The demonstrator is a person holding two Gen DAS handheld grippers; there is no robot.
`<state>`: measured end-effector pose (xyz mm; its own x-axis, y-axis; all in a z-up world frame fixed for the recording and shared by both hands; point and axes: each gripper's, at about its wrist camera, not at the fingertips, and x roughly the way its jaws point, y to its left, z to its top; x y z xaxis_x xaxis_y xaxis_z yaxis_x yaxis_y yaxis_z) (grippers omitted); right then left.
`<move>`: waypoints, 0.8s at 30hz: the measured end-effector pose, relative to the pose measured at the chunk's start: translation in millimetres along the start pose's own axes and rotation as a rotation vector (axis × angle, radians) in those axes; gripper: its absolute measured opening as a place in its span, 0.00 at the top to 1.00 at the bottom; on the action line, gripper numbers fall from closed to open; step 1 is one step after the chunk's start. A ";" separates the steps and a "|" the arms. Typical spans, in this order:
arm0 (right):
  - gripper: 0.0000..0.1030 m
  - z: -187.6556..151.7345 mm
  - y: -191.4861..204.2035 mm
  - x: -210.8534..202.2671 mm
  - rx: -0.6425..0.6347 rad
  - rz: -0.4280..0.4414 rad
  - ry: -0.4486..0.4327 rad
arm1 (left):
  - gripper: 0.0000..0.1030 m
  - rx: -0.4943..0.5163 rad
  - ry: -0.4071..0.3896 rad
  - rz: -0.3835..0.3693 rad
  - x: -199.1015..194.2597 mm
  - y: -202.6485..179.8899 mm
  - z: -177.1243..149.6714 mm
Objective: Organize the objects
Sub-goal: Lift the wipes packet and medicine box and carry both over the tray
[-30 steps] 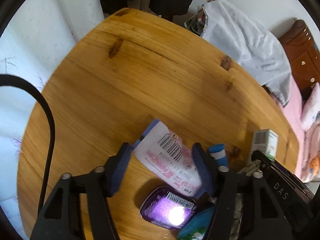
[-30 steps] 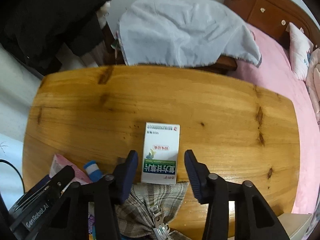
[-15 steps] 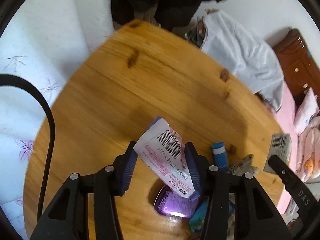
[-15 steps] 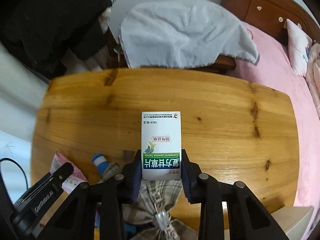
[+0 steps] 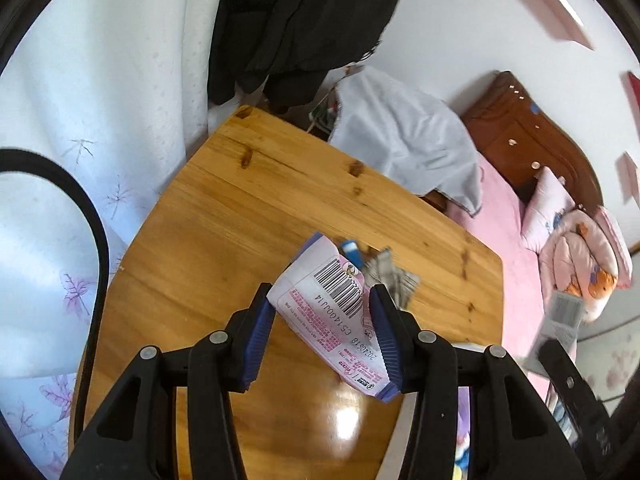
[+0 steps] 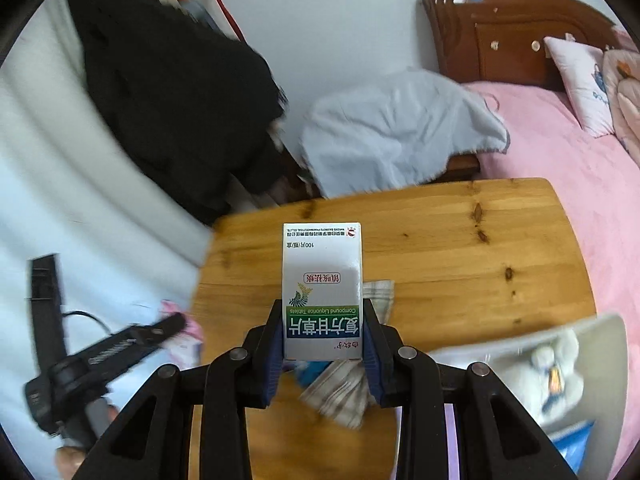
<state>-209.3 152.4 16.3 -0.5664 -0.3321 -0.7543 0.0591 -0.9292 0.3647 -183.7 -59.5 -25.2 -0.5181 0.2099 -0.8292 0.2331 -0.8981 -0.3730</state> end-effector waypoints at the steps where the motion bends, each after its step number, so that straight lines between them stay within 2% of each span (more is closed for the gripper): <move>1: 0.66 -8.6 2.2 -16.2 0.003 0.015 -0.030 | 0.50 0.009 -0.007 -0.006 -6.3 -4.4 -3.0; 9: 0.66 -87.1 5.7 -124.6 -0.014 0.007 -0.260 | 0.49 0.168 -0.092 -0.093 -68.3 -57.5 -37.3; 14: 0.66 -130.0 2.5 -179.3 -0.044 -0.079 -0.405 | 0.49 0.274 -0.127 -0.164 -90.2 -98.9 -69.9; 18: 0.66 -150.3 -6.4 -212.5 -0.047 -0.103 -0.477 | 0.49 0.339 -0.142 -0.183 -88.4 -126.1 -93.5; 24: 0.66 -167.8 -19.4 -251.0 -0.056 -0.214 -0.608 | 0.49 0.430 -0.102 -0.178 -70.5 -156.4 -134.3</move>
<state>69.6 226.6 106.9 -0.9341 -0.0024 -0.3569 -0.0735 -0.9773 0.1989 -73.1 118.0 35.8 -0.6019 0.3558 -0.7149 -0.2173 -0.9344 -0.2822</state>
